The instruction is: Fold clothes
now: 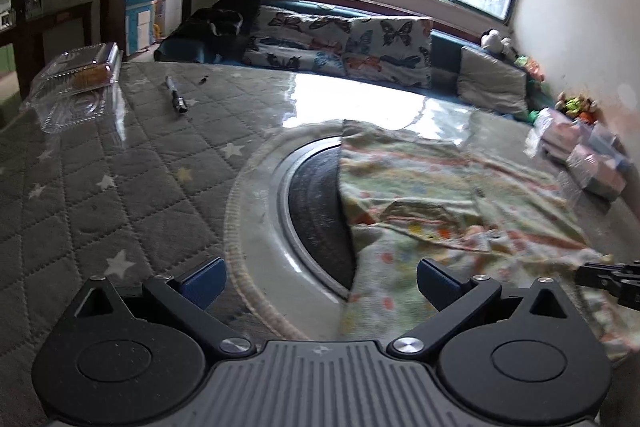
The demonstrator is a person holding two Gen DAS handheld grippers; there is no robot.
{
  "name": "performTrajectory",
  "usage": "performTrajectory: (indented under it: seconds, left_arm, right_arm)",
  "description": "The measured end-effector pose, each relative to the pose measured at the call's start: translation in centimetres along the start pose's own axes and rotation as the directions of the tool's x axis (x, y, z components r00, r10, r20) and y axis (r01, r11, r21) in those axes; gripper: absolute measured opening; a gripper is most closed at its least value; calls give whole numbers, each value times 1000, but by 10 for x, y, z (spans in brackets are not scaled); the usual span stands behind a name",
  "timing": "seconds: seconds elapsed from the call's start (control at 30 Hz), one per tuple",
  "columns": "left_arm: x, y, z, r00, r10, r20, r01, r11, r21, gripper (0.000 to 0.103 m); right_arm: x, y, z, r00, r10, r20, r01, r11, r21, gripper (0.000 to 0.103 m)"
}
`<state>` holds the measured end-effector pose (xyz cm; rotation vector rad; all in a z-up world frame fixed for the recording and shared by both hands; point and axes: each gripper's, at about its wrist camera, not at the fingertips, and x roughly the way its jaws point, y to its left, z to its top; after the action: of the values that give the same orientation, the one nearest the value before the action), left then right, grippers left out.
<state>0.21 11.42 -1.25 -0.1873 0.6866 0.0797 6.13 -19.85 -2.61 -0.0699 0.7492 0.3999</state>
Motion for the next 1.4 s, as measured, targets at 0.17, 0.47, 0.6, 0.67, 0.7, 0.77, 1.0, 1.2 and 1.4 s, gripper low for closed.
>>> performTrajectory:
  seconds: [0.17,0.47,0.6,0.67,0.7,0.77,1.0,1.2,1.4]
  left_arm:
    - [3,-7,2,1000,5,-4,-5,1000,30,103]
    - [10,-33,-8,1000,17,-19,-15,991,133,103]
    - [13,-37,-11,999,31,-24,-27,986,164,103]
    - [13,-37,-12,999,34,-27,-29,986,165,103]
    - [14,-37,-12,999,40,-29,-34,985,170,103]
    - [16,-37,-14,998,51,-34,-44,983,179,103]
    - [18,-34,-17,996,70,-54,-59,982,182,103]
    - [16,-34,-13,996,69,-48,-60,984,169,103]
    - [14,-35,-11,997,66,-48,-58,985,163,103]
  right_arm:
    - [-15,7,-1,997,69,17,-68,997,-41,25]
    - [-19,9,-22,996,82,-40,-85,992,-89,26]
    - [-28,4,-26,997,74,-27,-76,994,-82,26]
    - [-32,3,-26,997,78,-12,-79,994,-76,26]
    - [-33,4,-26,996,85,-7,-85,994,-75,26]
    - [-31,6,-26,995,99,-5,-99,992,-77,26]
    - [-35,-4,-29,996,85,9,-85,996,-37,34]
    - [-57,-43,-34,998,-36,46,34,999,42,34]
    - [-77,-94,-46,975,-216,45,208,967,145,34]
